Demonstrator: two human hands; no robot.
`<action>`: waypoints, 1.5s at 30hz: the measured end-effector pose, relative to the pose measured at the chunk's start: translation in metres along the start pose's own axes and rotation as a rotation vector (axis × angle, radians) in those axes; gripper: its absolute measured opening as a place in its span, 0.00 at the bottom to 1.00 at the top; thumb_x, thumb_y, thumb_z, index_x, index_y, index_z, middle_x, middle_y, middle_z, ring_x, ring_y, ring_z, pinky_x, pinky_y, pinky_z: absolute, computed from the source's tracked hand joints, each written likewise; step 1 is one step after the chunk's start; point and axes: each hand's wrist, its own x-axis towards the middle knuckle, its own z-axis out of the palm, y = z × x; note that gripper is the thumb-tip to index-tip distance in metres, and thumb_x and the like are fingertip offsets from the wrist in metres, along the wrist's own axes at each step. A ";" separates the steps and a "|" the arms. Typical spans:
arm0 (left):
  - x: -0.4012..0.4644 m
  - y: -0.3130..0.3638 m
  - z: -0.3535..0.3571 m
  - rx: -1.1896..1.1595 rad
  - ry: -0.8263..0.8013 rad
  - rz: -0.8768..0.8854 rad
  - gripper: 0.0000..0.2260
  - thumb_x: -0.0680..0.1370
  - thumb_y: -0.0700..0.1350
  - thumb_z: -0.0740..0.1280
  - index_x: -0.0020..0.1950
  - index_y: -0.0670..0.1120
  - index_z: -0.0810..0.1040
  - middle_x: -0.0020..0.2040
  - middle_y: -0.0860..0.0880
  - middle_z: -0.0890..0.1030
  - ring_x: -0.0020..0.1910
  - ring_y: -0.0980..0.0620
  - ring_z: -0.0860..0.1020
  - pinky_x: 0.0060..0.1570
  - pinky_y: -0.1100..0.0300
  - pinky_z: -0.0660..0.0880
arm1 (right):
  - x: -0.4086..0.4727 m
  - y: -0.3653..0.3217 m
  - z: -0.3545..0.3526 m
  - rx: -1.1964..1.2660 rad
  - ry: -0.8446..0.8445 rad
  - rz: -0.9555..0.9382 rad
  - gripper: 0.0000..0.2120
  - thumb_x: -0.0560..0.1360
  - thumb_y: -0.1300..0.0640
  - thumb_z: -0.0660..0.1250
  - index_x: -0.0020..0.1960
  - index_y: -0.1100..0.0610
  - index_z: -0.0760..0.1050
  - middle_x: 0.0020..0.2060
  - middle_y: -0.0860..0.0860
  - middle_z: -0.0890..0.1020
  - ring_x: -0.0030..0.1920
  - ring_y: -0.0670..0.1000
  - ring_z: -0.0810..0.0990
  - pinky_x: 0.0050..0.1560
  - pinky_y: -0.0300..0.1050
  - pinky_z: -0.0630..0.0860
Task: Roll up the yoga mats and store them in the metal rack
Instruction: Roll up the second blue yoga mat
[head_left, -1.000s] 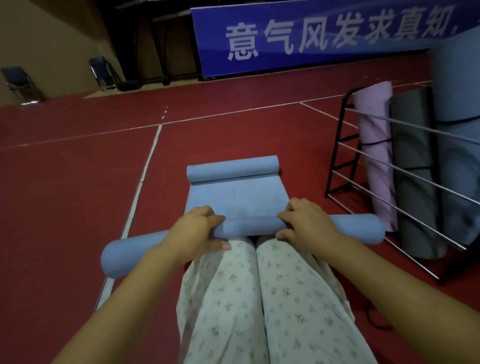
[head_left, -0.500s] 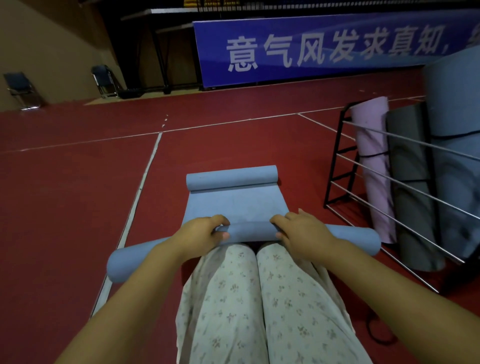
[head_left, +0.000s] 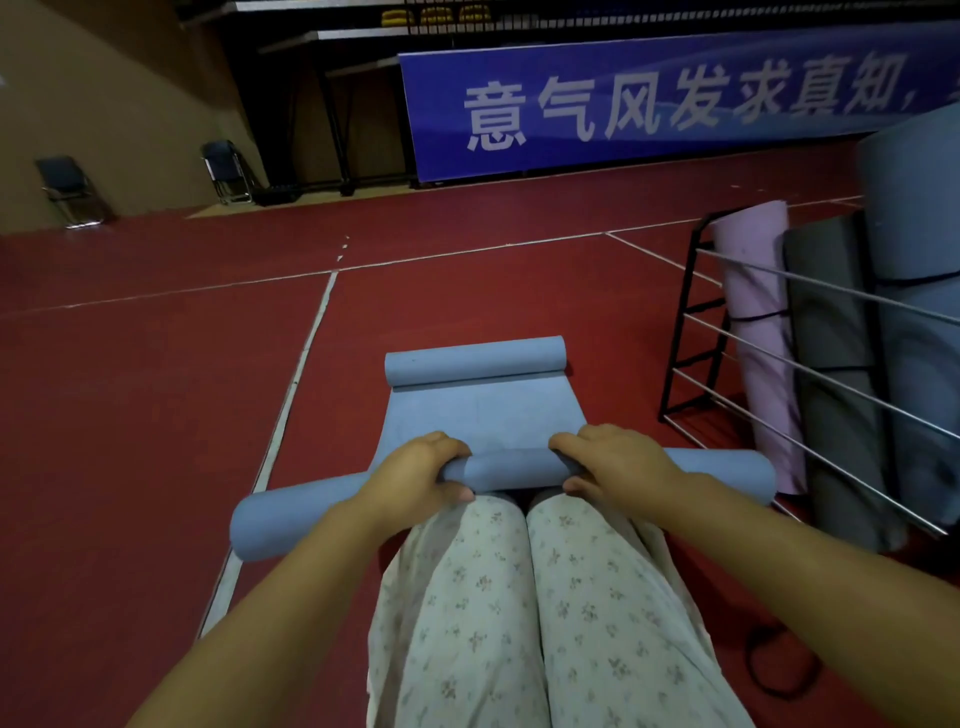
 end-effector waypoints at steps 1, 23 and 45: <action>-0.005 0.006 -0.004 0.019 0.016 0.017 0.14 0.70 0.47 0.74 0.54 0.46 0.79 0.44 0.53 0.73 0.46 0.49 0.76 0.45 0.59 0.70 | -0.004 -0.002 -0.004 -0.026 0.026 -0.019 0.18 0.76 0.44 0.62 0.62 0.51 0.68 0.51 0.51 0.76 0.51 0.54 0.74 0.46 0.49 0.72; -0.096 0.065 -0.006 -0.183 -0.205 -0.199 0.09 0.75 0.49 0.70 0.55 0.52 0.79 0.46 0.57 0.80 0.45 0.61 0.77 0.48 0.70 0.71 | -0.094 -0.029 -0.022 0.354 -0.291 0.016 0.18 0.75 0.41 0.64 0.64 0.39 0.71 0.57 0.40 0.79 0.56 0.42 0.76 0.58 0.42 0.72; -0.091 0.084 0.007 0.189 0.022 0.070 0.18 0.64 0.43 0.67 0.54 0.48 0.77 0.48 0.48 0.77 0.46 0.44 0.77 0.47 0.56 0.72 | -0.076 -0.025 -0.030 0.548 -0.540 0.068 0.14 0.75 0.46 0.68 0.60 0.46 0.77 0.51 0.37 0.80 0.52 0.39 0.77 0.57 0.39 0.72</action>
